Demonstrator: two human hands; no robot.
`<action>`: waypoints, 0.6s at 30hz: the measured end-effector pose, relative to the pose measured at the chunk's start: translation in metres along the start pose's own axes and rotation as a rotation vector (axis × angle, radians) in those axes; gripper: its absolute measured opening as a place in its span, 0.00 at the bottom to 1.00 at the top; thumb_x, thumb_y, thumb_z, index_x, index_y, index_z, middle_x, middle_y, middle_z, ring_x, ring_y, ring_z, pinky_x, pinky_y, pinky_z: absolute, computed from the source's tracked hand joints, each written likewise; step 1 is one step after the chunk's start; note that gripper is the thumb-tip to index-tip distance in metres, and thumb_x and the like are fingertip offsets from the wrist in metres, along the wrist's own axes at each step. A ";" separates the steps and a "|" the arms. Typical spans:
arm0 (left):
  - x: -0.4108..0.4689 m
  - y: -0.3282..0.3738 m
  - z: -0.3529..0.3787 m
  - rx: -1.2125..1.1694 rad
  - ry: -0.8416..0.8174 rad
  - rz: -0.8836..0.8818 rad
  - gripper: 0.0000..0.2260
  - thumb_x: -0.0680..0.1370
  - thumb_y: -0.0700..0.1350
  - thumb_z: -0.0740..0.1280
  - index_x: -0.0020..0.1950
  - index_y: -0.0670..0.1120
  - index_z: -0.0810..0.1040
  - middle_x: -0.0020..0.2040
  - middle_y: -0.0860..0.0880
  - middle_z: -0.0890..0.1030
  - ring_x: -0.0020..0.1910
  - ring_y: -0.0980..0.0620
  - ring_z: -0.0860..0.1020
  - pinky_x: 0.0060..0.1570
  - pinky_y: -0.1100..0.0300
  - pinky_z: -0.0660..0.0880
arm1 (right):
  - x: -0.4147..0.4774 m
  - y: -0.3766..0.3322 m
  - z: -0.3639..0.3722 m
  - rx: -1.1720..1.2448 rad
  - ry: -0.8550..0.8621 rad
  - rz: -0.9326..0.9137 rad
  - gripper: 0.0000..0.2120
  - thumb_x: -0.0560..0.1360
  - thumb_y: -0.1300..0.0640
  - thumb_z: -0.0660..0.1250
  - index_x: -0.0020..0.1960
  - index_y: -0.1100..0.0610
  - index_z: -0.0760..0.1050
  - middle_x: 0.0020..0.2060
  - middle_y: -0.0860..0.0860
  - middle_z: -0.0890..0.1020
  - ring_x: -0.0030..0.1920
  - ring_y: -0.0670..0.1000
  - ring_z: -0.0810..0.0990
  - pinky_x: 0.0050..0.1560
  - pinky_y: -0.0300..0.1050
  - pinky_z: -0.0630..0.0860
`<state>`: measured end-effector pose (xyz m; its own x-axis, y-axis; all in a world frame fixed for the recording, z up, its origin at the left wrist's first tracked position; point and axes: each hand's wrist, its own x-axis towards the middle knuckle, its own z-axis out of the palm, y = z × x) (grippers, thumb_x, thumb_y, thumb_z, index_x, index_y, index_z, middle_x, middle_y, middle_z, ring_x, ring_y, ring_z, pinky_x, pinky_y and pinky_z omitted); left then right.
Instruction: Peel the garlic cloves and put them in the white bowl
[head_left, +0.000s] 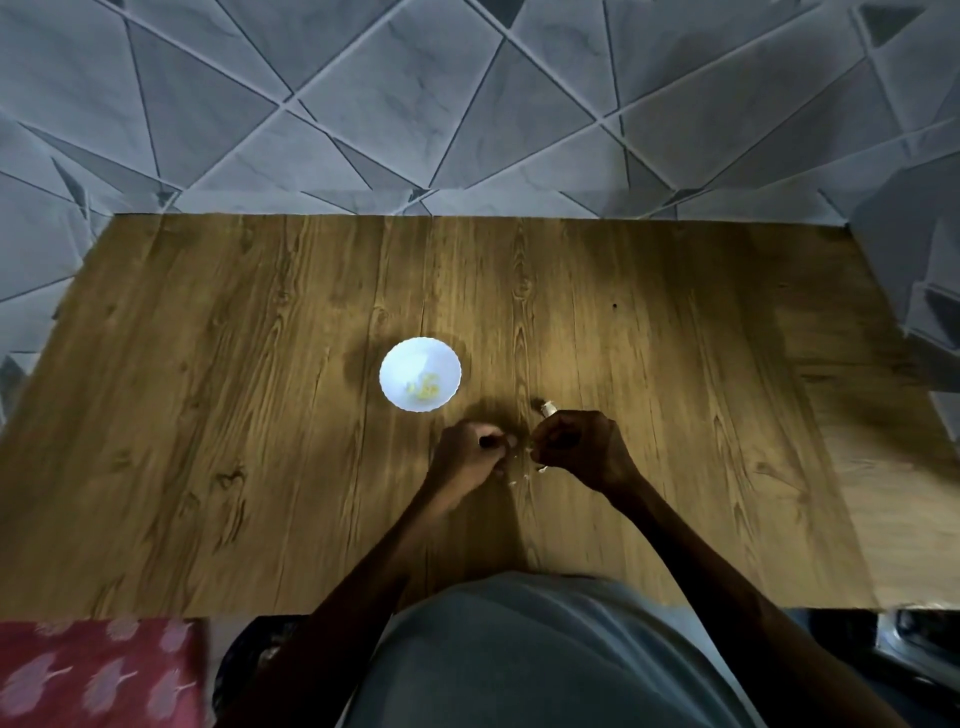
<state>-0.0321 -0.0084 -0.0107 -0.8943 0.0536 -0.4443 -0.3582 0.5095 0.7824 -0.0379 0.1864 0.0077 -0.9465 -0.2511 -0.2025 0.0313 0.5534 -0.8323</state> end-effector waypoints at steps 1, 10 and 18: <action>-0.001 0.001 0.000 -0.101 -0.025 -0.037 0.11 0.76 0.51 0.71 0.54 0.48 0.83 0.44 0.50 0.85 0.43 0.53 0.84 0.51 0.51 0.81 | 0.000 0.001 0.000 0.010 0.000 -0.004 0.09 0.69 0.66 0.77 0.47 0.57 0.82 0.39 0.46 0.85 0.40 0.41 0.85 0.42 0.35 0.81; -0.008 0.012 -0.001 -0.487 -0.079 -0.100 0.09 0.74 0.32 0.71 0.53 0.40 0.81 0.44 0.44 0.85 0.43 0.50 0.83 0.44 0.60 0.80 | 0.001 0.002 0.004 0.046 0.057 -0.004 0.10 0.68 0.66 0.77 0.48 0.60 0.82 0.38 0.50 0.86 0.39 0.45 0.86 0.40 0.41 0.83; -0.004 -0.007 -0.003 -0.258 0.099 -0.029 0.06 0.71 0.37 0.75 0.47 0.44 0.82 0.41 0.46 0.85 0.39 0.52 0.83 0.39 0.65 0.77 | 0.005 0.022 0.011 -0.321 0.003 -0.010 0.07 0.76 0.64 0.70 0.50 0.55 0.84 0.46 0.48 0.86 0.43 0.43 0.84 0.46 0.40 0.82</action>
<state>-0.0270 -0.0152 -0.0135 -0.8997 -0.0484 -0.4338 -0.4296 0.2736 0.8606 -0.0382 0.1880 -0.0171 -0.9472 -0.2560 -0.1929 -0.0810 0.7735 -0.6287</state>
